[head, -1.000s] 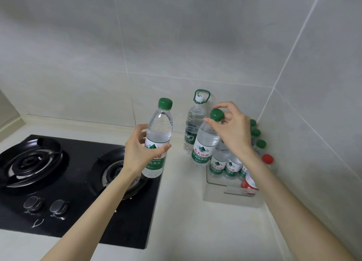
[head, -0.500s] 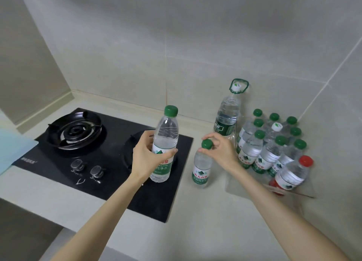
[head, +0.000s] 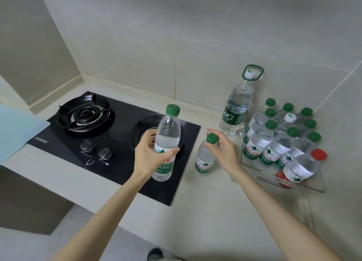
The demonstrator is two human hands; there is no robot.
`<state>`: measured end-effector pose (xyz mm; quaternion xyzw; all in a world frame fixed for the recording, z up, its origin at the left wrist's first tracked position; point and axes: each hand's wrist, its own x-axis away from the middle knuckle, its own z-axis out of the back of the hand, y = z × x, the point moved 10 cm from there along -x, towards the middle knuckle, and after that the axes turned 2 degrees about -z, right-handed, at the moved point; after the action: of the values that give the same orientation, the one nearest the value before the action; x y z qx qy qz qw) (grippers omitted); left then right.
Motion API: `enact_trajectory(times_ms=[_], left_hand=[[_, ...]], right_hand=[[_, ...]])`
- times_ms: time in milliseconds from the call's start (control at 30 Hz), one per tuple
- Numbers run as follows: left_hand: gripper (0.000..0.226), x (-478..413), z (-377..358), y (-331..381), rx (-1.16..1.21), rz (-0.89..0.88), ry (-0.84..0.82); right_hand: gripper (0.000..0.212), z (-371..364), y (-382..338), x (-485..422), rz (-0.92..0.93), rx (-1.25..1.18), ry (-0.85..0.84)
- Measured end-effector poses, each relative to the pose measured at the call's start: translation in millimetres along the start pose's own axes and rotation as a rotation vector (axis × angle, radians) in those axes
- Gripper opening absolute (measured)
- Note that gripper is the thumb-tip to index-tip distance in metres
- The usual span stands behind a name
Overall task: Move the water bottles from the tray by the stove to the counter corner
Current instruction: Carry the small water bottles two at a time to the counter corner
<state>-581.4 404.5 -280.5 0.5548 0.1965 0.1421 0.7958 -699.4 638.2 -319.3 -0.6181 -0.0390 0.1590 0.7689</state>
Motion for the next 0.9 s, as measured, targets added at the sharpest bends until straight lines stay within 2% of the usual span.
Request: enact_trajectory(times_ms=[100,200,267,433,767,900], left_hand=[[0.062,3,2,-1,0.009,0.012,0.011],[0.062,6,5,-2,0.007,0.024,0.022],[0.062,8,7,-3,0.001,0.029,0.021],[0.063,16,9,-5,-0.005,0.046,0.012],[0.056,34,16,-5,0.051,0.099,0.059],[0.056,43,22,-3,0.067,0.106,0.074]], right_hand=[[0.065,-4,14,6,-0.024,0.020,-0.006],[0.087,-3,44,21,-0.148,-0.014,0.067],[0.093,-1,65,32,-0.243,-0.026,0.125],[0.081,-3,95,39,-0.370,-0.040,0.202],[0.077,-8,91,31,-0.332,0.056,0.188],[0.067,-7,81,36,-0.308,0.076,0.203]])
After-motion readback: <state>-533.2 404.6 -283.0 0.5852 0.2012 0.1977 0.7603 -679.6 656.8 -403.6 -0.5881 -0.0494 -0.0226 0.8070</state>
